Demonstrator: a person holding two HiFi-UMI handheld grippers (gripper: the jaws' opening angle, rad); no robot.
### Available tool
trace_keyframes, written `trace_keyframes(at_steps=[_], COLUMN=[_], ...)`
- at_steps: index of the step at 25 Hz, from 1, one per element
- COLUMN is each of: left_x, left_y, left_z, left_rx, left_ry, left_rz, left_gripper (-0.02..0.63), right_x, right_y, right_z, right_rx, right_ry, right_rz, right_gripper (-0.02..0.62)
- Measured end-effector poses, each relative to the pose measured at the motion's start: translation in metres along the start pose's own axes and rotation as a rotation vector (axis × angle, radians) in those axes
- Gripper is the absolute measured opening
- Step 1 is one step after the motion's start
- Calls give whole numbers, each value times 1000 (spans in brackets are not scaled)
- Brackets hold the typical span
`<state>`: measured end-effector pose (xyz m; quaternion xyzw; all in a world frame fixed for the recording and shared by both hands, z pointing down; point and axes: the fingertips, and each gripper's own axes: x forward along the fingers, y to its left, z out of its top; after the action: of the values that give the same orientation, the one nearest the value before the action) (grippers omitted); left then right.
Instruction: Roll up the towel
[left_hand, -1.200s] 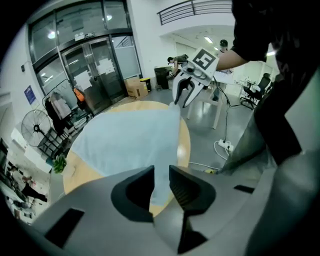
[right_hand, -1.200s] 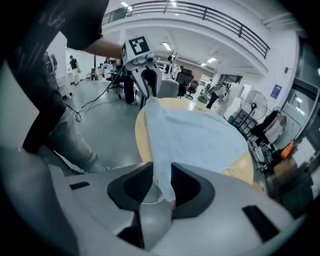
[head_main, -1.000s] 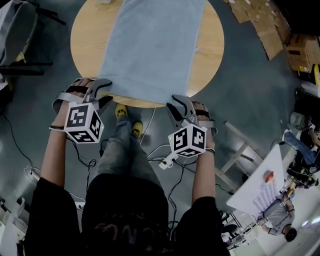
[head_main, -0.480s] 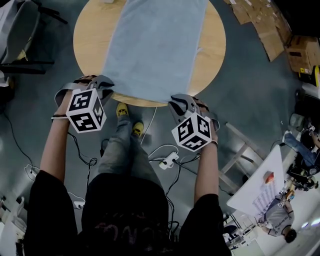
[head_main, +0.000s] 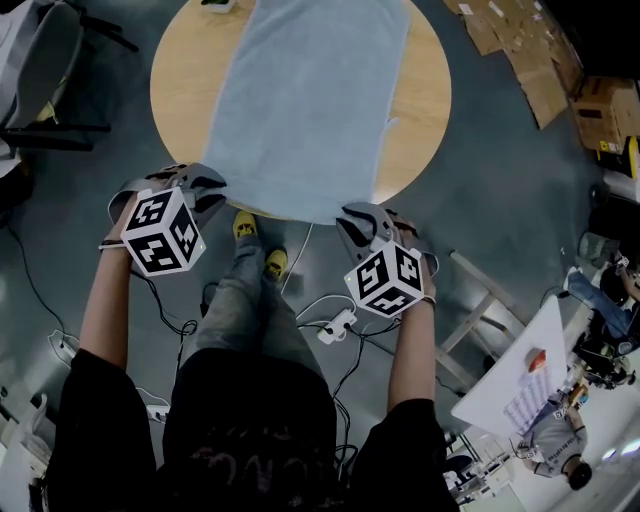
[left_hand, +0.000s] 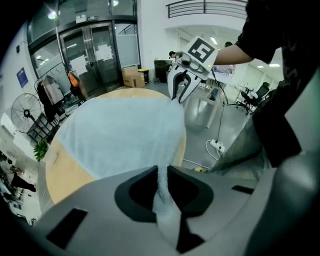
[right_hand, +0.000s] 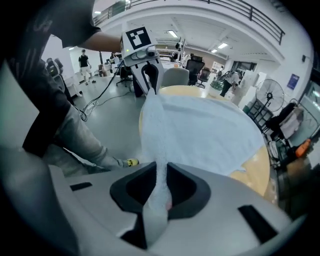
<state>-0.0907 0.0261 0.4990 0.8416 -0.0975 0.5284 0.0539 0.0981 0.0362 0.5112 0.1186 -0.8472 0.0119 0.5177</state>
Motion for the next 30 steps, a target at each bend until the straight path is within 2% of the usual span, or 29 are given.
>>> trace_keyframes(at_steps=[8,14,17,19,24,27,30], left_x=[-7,0,8,9,-7,-24,-34], left_y=[43,69,75,76,74,65,58], left_z=[9,9,7,7,11,14,15], left_rx=[-37,-51,-53,-55,-25,-4,37], left_ry=[-57,-69,-68,-74,-75,-70,-40], left_rz=[76,129,135,132,154,174,234], left_gripper=[95,98,97,95,103,103,101], right_x=[-1,3,11,12,-13,-31,-30], right_y=[-43,-73,-80,-82,-81,-63,-35], right_z=[10,12,9,10,22,34,37], right_rx=[-11,2,18,18,-13,-48,-114], right_ry=[-9,-21,-14,-20,-68,-89,-78], right_rz=[-101,-179,-192,-205,-252,-248,-235], right_gripper=[77,74,48,36,57,57,58])
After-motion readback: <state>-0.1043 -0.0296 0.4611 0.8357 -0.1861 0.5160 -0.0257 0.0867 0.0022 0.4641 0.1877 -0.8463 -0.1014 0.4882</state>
